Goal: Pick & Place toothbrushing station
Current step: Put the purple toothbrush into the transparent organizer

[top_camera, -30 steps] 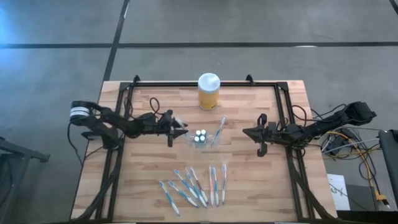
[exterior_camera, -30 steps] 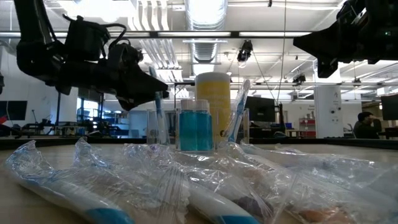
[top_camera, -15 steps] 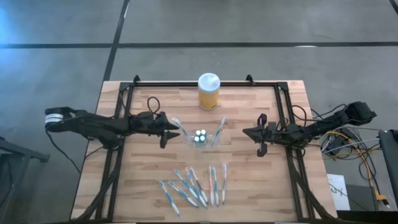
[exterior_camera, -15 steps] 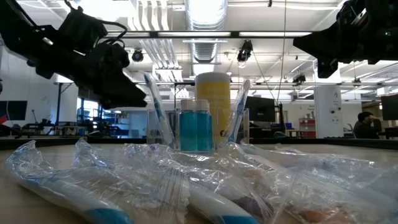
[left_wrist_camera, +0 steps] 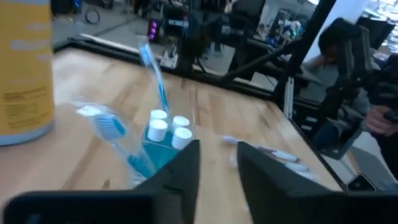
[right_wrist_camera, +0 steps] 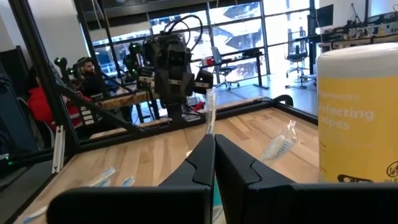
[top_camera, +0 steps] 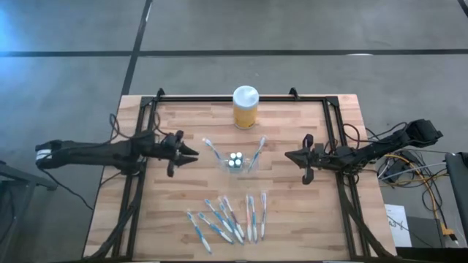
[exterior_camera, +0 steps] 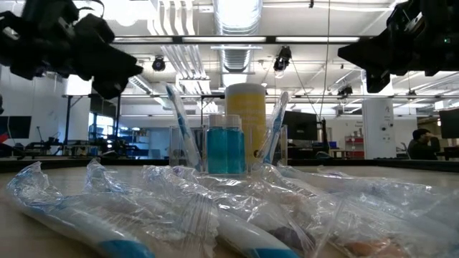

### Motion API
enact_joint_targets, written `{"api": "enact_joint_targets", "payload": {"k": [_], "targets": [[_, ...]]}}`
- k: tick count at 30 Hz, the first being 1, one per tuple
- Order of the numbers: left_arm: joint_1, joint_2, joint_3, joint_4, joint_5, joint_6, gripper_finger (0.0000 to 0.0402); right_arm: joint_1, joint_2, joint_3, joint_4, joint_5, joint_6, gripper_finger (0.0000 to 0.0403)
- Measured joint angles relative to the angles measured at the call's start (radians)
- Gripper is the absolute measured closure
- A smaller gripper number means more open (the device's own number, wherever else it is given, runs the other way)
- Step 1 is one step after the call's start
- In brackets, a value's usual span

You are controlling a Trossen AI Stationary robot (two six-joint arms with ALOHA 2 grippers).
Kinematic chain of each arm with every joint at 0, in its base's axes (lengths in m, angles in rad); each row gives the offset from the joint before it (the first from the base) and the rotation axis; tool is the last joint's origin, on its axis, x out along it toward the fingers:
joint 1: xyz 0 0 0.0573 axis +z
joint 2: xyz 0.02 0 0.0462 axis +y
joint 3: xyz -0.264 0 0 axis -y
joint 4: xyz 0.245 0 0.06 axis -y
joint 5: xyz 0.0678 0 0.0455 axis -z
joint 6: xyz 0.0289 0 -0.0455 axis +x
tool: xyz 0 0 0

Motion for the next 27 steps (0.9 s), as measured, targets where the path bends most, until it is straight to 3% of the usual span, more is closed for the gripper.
{"api": "enact_joint_targets", "payload": {"k": [5, 10, 21, 27], "targets": [[0.000, -0.128, -0.055, -0.016, -0.029, 0.024, 0.0389, 0.000, 0.000, 0.000, -0.004, 0.000, 0.000, 0.0394], [0.001, -0.191, -0.092, -0.032, -0.033, 0.026, 0.0396, 0.000, 0.000, 0.000, -0.075, 0.000, 0.009, 0.0394], [0.001, -0.279, -0.108, -0.126, -0.033, 0.082, 0.0398, 0.000, 0.000, 0.022, -0.131, -0.035, 0.305, 0.0394], [0.001, -0.310, -0.109, -0.130, -0.033, 0.091, 0.0393, 0.055, 0.016, 0.214, -0.433, -0.065, 0.397, 0.0394]]}}
